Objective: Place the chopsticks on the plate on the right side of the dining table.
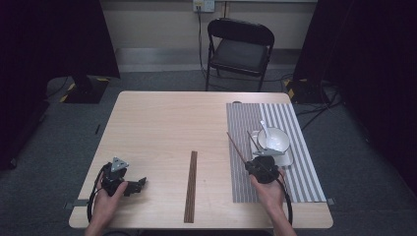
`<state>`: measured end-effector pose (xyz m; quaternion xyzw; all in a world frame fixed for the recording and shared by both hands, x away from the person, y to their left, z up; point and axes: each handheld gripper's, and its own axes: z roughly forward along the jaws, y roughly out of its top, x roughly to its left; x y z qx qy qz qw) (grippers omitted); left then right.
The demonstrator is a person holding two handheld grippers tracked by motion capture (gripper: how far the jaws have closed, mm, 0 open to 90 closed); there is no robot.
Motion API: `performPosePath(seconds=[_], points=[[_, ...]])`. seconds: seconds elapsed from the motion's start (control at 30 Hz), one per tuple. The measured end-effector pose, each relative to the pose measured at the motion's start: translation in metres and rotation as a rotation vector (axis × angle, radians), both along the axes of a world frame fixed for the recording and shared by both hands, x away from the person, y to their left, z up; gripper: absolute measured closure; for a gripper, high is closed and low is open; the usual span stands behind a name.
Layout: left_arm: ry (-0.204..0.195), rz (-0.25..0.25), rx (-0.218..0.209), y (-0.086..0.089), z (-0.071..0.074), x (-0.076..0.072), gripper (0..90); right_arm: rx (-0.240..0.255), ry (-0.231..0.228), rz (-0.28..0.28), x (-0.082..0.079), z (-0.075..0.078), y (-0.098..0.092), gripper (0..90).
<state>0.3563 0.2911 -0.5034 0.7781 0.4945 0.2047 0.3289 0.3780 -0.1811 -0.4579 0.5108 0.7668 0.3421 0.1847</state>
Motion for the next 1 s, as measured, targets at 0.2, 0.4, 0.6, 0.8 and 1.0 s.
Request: performPosePath(seconds=[0.2,0.4,0.6,0.8,1.0], points=[[0.0,0.0,0.0,0.0,0.0,0.0,0.0,0.004,0.001,-0.025,0.004,0.0,-0.009,85.1],[0.0,-0.001,0.0,0.0,0.0,0.0,0.0,-0.01,0.003,-0.049,0.009,-0.003,-0.017,85.1],[0.0,0.0,0.0,0.0,0.0,0.0,0.0,-0.009,0.009,-0.07,0.012,-0.004,-0.023,85.1],[0.0,0.0,0.0,0.0,0.0,0.0,0.0,-0.018,0.018,-0.088,0.013,-0.007,-0.028,85.1],[0.0,0.0,0.0,0.0,0.0,0.0,0.0,-0.027,0.019,-0.104,0.014,-0.008,-0.033,85.1]])
